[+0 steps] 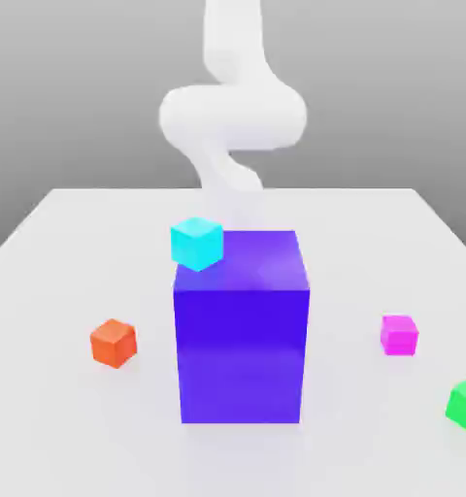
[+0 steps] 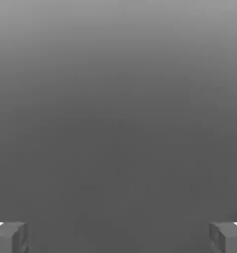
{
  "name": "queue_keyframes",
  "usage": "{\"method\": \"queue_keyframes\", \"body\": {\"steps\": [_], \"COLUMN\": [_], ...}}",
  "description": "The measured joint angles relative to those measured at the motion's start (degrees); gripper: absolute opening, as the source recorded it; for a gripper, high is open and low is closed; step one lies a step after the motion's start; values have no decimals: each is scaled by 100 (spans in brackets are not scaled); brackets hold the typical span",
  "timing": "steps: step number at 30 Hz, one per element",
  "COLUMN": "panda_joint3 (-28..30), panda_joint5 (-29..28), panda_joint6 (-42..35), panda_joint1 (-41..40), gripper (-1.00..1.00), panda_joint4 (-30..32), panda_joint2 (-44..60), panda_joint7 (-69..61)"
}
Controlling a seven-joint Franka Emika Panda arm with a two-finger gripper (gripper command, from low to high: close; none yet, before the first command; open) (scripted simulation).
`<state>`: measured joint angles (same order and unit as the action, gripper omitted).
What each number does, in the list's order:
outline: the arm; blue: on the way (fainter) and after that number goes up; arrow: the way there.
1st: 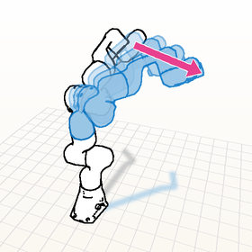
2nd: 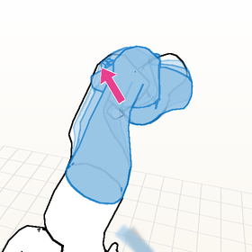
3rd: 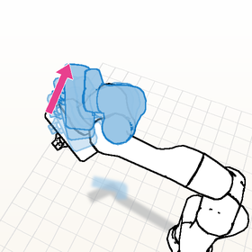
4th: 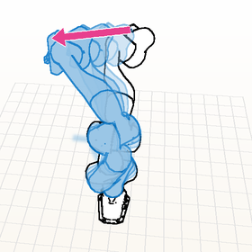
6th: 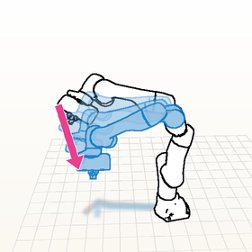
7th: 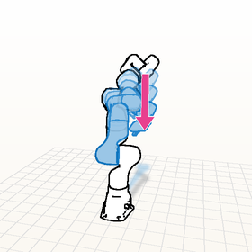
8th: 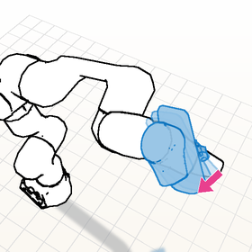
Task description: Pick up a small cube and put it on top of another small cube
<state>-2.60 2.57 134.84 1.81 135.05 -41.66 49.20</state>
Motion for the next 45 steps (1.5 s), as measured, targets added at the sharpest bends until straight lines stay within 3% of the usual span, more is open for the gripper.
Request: {"method": "queue_keyframes", "body": {"steps": [6, 13, 17, 20, 22, 25, 28, 29, 36, 38, 41, 43, 45], "panda_joint3": [-898, -2135, -2869, -3245, -2806, -1638, -451, -262, -276, -749, -1563, -1732, -1721], "panda_joint5": [629, 979, 791, 60, -902, -2214, -2896, -2981, -2964, -2569, -1508, -678, -474], "panda_joint6": [867, 1858, 2448, 2906, 3213, 3652, 4136, 4221, 4214, 3973, 3543, 3232, 2966], "panda_joint1": [533, 1109, 1336, 1584, 1841, 2706, 3741, 3913, 3903, 3518, 2967, 3065, 3020], "gripper": [0, 0, 0, 0, 0, 0, 0, -100, -100, -100, -100, -100, -100], "panda_joint4": [886, 1888, 2465, 2895, 2933, 2801, 2642, 2616, 2623, 2713, 2881, 2978, 2828], "panda_joint2": [1179, 2502, 3292, 3950, 4424, 5082, 5686, 5788, 5764, 5453, 4848, 4406, 4290], "panda_joint7": [1007, 2419, 3489, 4686, 5526, 6528, 7071, 7143, 7128, 6815, 6022, 5425, 5341]}}
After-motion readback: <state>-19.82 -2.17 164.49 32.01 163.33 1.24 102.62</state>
